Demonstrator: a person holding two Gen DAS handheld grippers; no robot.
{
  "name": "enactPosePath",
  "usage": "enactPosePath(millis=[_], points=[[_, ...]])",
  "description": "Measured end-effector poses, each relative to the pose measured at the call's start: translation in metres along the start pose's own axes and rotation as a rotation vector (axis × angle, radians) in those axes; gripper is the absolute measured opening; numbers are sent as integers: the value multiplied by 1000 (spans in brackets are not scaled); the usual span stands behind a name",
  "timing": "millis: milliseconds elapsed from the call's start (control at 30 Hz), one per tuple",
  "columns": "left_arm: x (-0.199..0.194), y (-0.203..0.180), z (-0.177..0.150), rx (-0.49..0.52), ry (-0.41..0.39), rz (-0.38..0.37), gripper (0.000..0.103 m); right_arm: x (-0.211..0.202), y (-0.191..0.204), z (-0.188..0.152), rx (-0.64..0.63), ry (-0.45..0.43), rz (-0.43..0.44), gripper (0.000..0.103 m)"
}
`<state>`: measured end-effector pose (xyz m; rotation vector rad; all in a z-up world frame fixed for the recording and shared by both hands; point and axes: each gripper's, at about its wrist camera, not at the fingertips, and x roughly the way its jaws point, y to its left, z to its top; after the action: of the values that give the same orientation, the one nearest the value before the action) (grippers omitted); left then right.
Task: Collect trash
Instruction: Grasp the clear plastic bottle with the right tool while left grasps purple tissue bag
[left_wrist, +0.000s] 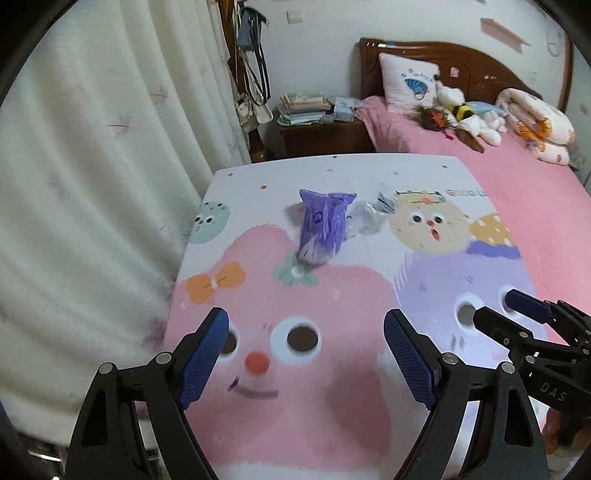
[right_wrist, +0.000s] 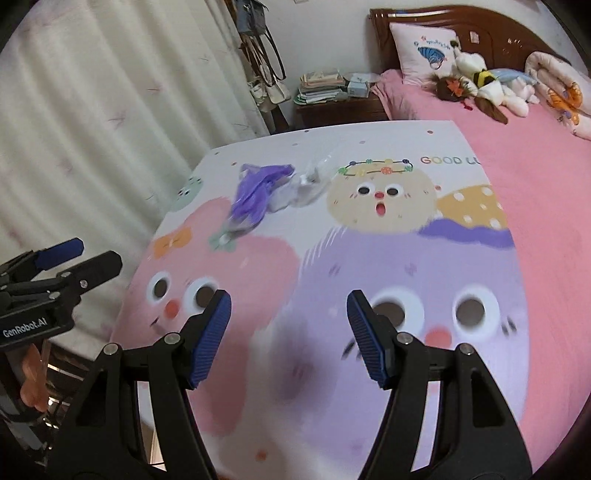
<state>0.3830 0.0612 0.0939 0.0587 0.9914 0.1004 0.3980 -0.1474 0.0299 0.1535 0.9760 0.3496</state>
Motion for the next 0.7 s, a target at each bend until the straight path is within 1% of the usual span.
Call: enactPosePath(millis=[33, 67, 133, 167, 200, 233, 333, 433, 567, 667, 700], points=[[11, -4, 8, -2, 8, 2, 88, 12, -7, 10, 5, 8, 2, 63], [34, -8, 22, -6, 24, 5, 88, 30, -16, 23, 14, 21, 5, 62], [64, -14, 39, -16, 46, 11, 87, 56, -27, 40, 32, 41, 11, 61], [86, -17, 50, -22, 67, 5, 87, 73, -35, 51, 50, 54, 17, 61], [97, -19, 54, -27, 79, 4, 86, 85, -40, 58, 64, 62, 22, 61], [117, -22, 64, -38, 102, -2, 83, 100, -46, 67, 84, 70, 26, 61], [154, -24, 72, -65, 146, -24, 78, 131, -57, 85, 141, 81, 45, 60], [193, -25, 83, -81, 190, -18, 74, 166, -65, 106, 203, 93, 69, 60], [226, -23, 91, -92, 216, -11, 72, 200, -65, 120, 266, 113, 95, 57], [240, -19, 94, -103, 225, -20, 71, 220, -65, 126, 306, 121, 93, 54], [243, -19, 94, -103, 227, -21, 71, 225, -65, 127, 320, 123, 93, 51]])
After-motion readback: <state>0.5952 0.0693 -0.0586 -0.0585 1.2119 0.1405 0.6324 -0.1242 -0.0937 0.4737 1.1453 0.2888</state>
